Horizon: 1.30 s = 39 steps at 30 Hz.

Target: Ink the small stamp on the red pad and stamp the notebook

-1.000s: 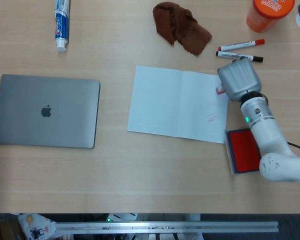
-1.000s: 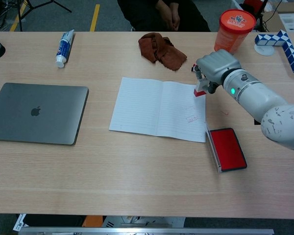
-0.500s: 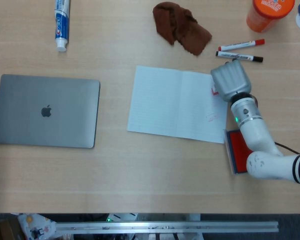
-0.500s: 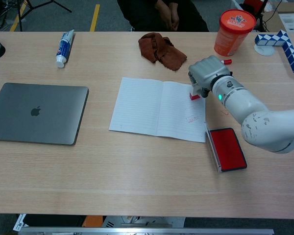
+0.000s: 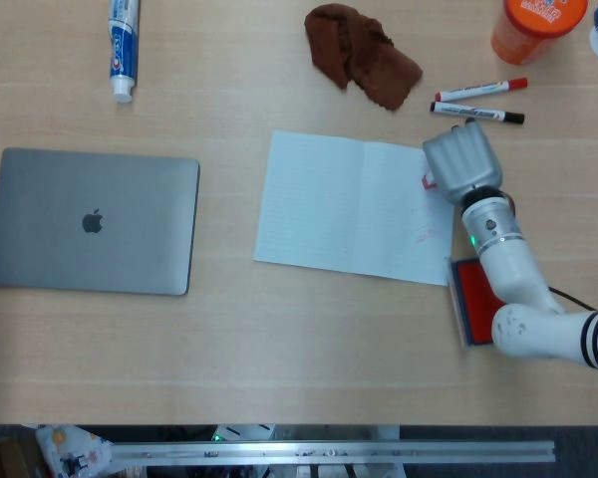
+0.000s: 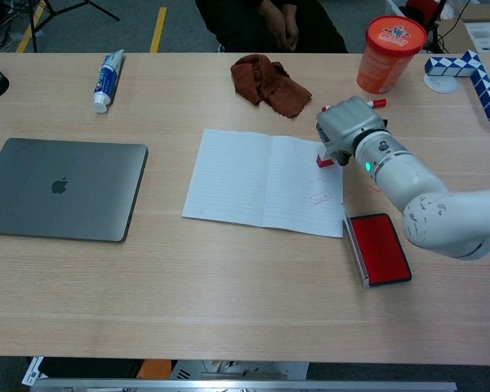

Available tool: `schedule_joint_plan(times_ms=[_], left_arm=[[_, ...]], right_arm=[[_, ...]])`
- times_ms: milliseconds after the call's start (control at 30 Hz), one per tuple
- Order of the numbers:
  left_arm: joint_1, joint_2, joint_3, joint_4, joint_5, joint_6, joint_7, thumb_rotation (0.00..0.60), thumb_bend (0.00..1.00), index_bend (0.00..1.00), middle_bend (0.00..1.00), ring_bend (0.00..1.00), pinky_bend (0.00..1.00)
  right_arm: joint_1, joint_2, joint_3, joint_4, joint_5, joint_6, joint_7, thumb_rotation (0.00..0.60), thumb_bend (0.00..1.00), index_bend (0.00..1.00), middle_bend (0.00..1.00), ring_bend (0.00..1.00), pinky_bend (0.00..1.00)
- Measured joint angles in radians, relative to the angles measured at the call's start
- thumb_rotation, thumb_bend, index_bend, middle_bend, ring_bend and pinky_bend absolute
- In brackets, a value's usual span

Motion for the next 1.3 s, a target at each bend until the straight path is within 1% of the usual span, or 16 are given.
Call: schedule_joint_plan(times_ms=[467,1300], left_arm=[[0.003,0.0,0.0,0.002,-0.004,0.0,0.0,0.6,0.29,0.0,0.0,0.0,0.02],[0.005,0.004,-0.001,-0.004,-0.009,0.0,0.002,0.6,0.29,0.0,0.0,0.0,0.02]], right_arm=[[-0.011,-0.021,0.012,0.037,-0.007,-0.017,-0.006,0.6,0.51,0.9,0.66,0.47,0.37],[-0.014,-0.037,0.03,0.058,-0.01,-0.033,-0.025,0.6,0.51,0.91,0.66,0.47,0.37]])
